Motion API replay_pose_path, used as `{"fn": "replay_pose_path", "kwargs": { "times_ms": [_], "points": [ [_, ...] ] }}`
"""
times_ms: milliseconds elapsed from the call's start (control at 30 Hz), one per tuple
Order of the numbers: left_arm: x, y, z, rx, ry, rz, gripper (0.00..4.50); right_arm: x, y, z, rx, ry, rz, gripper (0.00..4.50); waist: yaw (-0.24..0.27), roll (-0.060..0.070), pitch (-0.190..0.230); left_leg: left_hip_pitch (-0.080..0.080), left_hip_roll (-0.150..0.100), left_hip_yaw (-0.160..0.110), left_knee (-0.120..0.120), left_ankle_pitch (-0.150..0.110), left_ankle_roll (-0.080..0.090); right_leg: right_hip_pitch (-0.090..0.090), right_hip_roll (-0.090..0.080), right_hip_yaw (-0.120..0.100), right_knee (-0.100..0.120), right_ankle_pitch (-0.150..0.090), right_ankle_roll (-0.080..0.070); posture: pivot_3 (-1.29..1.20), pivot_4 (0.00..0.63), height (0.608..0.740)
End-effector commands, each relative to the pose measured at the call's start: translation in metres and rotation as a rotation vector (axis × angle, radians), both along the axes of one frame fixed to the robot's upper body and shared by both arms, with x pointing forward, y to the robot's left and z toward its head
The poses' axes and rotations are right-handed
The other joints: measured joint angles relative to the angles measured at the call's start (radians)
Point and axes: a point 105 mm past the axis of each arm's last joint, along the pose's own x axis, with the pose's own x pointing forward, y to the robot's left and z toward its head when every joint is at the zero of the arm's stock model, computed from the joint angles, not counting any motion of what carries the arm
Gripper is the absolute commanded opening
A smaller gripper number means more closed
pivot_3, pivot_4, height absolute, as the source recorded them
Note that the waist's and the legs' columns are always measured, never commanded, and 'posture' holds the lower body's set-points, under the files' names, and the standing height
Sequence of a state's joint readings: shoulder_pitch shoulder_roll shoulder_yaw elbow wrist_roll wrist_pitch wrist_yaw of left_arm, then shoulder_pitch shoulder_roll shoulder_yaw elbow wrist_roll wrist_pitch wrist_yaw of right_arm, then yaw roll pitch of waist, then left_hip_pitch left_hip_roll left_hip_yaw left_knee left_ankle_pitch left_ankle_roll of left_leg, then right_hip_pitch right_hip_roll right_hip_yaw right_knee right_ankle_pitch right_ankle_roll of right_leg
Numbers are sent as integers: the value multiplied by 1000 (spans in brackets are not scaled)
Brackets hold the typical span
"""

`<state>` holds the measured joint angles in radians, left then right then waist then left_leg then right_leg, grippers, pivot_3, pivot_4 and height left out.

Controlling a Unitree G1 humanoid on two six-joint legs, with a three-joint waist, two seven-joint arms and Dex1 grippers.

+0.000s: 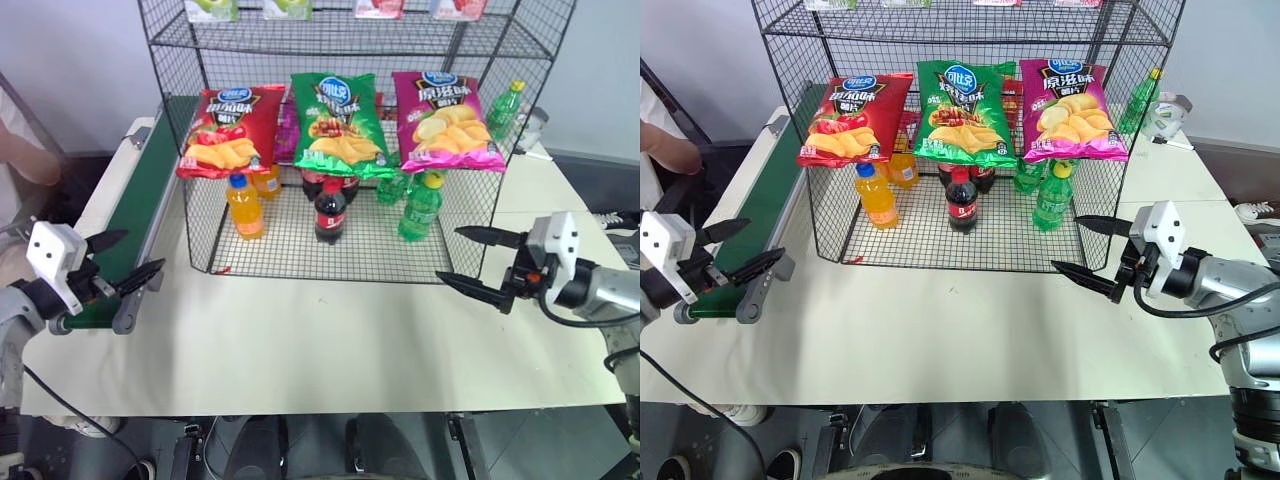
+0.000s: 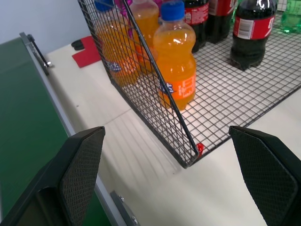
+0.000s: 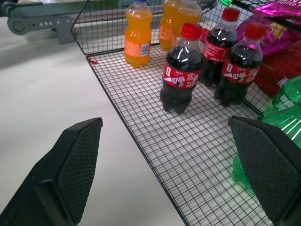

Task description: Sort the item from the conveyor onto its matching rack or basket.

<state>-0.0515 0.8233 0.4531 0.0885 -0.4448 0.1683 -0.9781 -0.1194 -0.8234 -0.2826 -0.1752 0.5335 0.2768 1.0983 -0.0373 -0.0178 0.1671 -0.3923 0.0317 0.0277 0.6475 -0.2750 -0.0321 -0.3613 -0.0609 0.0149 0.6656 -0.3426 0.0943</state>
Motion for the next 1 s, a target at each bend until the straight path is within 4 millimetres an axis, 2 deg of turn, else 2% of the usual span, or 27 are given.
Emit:
{"fn": "replay_pose_path", "kwargs": {
  "times_ms": [33,333,733,1000],
  "points": [
    [-2,3,11,14,-39,1,4500,-2,0,7,-22,-43,19,4461,1,0,0,0,0,0,0,0,0,0,0,0,0,0,0,0,150,739],
    [0,6,13,15,-52,7,4500,-5,-12,-5,-37,-32,23,4461,2,0,0,0,0,0,0,0,0,0,0,0,0,0,0,0,150,739],
    [0,5,11,4,-78,21,4500,2,-14,-7,-55,-55,39,4461,1,0,0,0,0,0,0,0,0,0,0,0,0,0,0,0,150,739],
    [4,7,11,11,-71,7,4500,-2,-19,-8,-73,-50,39,4461,2,0,0,0,0,0,1,0,0,0,0,0,0,0,0,0,150,739]
  ]
}}
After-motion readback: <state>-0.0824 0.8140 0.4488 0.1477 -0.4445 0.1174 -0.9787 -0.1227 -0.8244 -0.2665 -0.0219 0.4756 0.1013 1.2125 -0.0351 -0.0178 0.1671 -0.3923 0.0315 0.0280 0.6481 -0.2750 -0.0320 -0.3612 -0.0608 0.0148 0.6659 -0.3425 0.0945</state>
